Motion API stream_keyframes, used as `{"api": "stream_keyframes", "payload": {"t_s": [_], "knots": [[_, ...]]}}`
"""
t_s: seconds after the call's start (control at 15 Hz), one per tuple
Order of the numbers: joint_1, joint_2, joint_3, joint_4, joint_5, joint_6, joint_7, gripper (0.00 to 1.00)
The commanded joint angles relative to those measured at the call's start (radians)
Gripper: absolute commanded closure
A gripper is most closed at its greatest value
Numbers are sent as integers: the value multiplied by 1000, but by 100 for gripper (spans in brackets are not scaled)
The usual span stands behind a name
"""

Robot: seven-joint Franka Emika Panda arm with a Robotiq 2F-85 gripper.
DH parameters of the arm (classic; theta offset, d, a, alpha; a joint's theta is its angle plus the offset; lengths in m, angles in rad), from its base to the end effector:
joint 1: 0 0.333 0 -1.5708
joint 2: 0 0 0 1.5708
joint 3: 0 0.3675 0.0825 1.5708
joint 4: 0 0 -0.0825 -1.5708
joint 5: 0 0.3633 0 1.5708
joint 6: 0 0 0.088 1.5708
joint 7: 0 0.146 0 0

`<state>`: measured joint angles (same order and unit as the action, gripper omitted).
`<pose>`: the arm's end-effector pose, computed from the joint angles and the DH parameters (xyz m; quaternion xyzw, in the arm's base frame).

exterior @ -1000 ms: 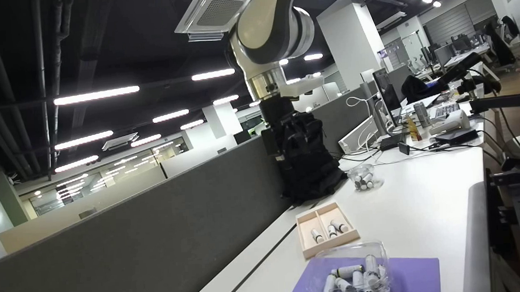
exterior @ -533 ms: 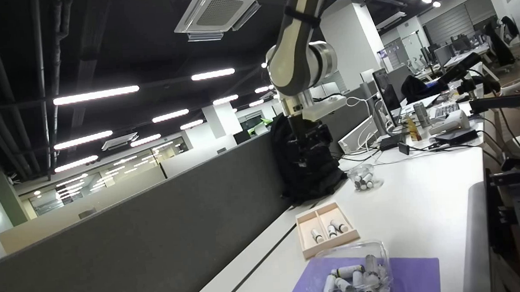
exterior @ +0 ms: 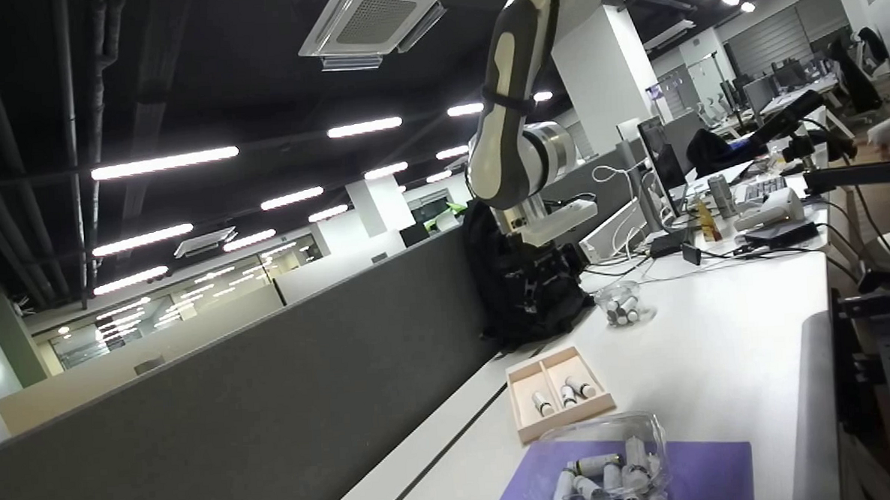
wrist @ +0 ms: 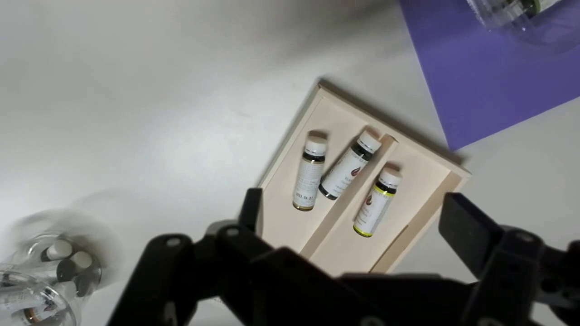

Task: Get an item from the lower compartment of the tray and place it on the table

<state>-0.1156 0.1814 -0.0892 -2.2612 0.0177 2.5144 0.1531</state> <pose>0.5314 -0.1096 0.3156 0.9823 -0.1837 0.0362 0.0035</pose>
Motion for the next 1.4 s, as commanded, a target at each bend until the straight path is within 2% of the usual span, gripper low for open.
{"api": "stream_keyframes", "payload": {"t_s": [0.0, 0.2, 0.27, 0.67, 1.0, 1.33], "knots": [[10, 6, -9, 1, 3, -1, -3, 0], [10, 0, -9, -1, 2, -1, -5, 0], [14, 14, -25, 4, -31, 25, 37, 0], [-4, 142, -89, 74, -48, 40, 47, 0], [-3, 265, -115, 182, -75, -3, 4, 0], [7, 370, -106, 280, -131, 2, -61, 0]]}}
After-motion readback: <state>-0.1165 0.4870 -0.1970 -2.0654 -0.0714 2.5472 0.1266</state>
